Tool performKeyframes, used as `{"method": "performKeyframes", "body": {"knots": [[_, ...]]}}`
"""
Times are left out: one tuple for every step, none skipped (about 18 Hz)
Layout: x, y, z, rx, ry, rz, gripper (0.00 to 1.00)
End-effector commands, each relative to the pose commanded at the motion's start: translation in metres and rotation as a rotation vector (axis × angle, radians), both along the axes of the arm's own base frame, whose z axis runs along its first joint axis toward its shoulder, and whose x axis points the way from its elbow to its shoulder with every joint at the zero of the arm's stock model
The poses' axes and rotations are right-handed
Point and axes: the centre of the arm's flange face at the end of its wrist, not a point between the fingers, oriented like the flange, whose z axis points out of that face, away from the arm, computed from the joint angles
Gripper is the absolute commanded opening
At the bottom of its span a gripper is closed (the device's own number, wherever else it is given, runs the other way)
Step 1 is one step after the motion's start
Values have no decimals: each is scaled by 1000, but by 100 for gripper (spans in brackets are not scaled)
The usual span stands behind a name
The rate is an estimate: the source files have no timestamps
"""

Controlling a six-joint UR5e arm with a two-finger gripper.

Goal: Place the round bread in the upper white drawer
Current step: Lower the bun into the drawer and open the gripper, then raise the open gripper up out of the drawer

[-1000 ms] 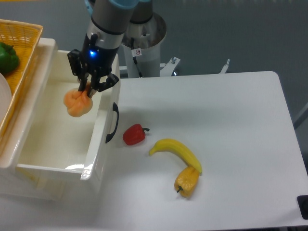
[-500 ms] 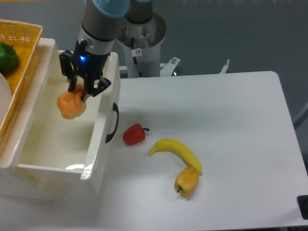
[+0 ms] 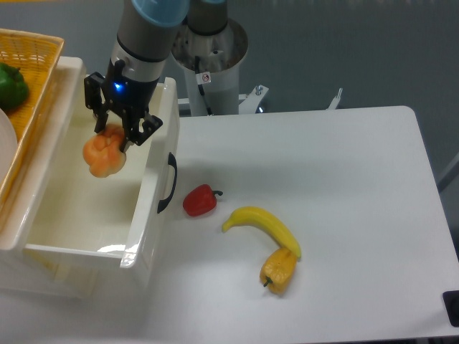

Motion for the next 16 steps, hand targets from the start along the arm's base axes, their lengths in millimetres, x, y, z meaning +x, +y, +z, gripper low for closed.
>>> {"method": "performKeyframes", "body": {"knots": [[0, 0, -1, -1, 0, -1, 74], [0, 0, -1, 1, 1, -3, 74], [0, 0, -1, 1, 2, -4, 74], [0, 0, -1, 0, 1, -4, 75], [0, 0, -1, 0, 1, -4, 76], [0, 0, -1, 0, 1, -4, 76], [0, -1, -1, 1, 2, -4, 76], [1, 0, -1, 2, 0, -4, 76], [0, 0, 0, 5, 3, -6, 77], [0, 0, 1, 7, 4, -7, 81], [-1, 1, 2, 15, 11, -7, 88], [-2, 1, 2, 18, 15, -5, 94], [-4, 0, 2, 17, 18, 0, 100], [-7, -1, 2, 16, 20, 4, 100], [-8, -1, 2, 11, 25, 8, 100], [-9, -2, 1, 0, 38, 11, 100]]}}
